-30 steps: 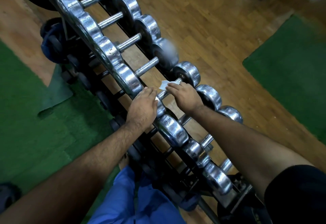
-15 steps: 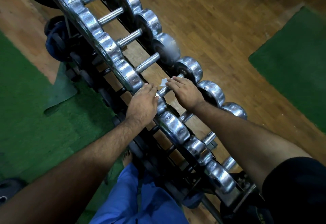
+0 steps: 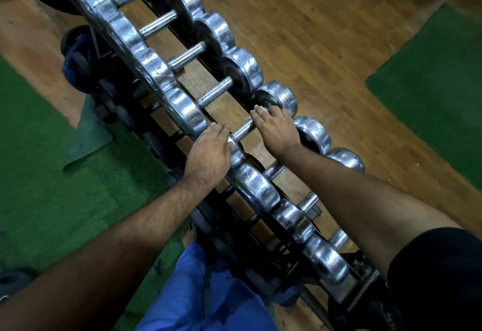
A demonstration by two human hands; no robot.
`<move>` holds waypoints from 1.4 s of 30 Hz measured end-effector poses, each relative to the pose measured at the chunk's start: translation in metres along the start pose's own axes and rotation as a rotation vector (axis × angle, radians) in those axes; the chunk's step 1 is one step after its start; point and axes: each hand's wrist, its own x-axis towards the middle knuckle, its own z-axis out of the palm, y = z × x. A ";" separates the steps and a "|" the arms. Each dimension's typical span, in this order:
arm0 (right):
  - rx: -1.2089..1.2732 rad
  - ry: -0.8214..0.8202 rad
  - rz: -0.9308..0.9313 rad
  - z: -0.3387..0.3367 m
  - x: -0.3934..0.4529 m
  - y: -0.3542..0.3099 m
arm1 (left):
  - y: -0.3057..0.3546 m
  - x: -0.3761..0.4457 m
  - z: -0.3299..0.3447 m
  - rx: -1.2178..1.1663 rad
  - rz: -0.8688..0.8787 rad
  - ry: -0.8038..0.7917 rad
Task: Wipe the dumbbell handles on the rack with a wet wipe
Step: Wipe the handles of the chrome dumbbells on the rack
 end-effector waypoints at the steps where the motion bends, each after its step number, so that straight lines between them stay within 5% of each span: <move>1: 0.013 -0.006 0.015 -0.004 0.003 -0.003 | 0.000 0.000 0.001 -0.004 -0.001 0.000; 6: 0.031 -0.027 -0.056 -0.009 -0.005 -0.012 | -0.001 0.000 0.000 -0.020 -0.007 0.000; 11: 0.065 -0.059 0.157 -0.024 0.014 -0.009 | -0.002 -0.001 0.001 -0.026 -0.008 0.007; 16: 0.113 -0.008 -0.051 -0.012 0.004 -0.013 | -0.003 0.000 0.000 -0.036 0.000 -0.004; 20: 0.151 0.048 0.103 -0.006 0.001 0.001 | -0.003 0.000 0.000 -0.054 0.005 0.008; 25: 0.295 0.127 -0.144 -0.004 -0.004 -0.035 | -0.005 0.001 0.000 -0.053 0.008 -0.011; 30: 0.350 0.184 0.037 0.010 -0.006 -0.023 | -0.005 0.001 0.001 -0.065 0.015 -0.013; 34: 0.372 0.165 -0.219 0.005 -0.007 -0.036 | -0.007 0.003 0.002 -0.055 0.021 -0.025; 38: 0.368 0.214 -0.043 0.016 -0.006 -0.009 | -0.007 0.002 0.001 -0.038 0.023 -0.023; 42: 0.412 0.220 -0.196 0.013 -0.013 -0.033 | -0.006 0.001 0.002 -0.023 0.014 -0.013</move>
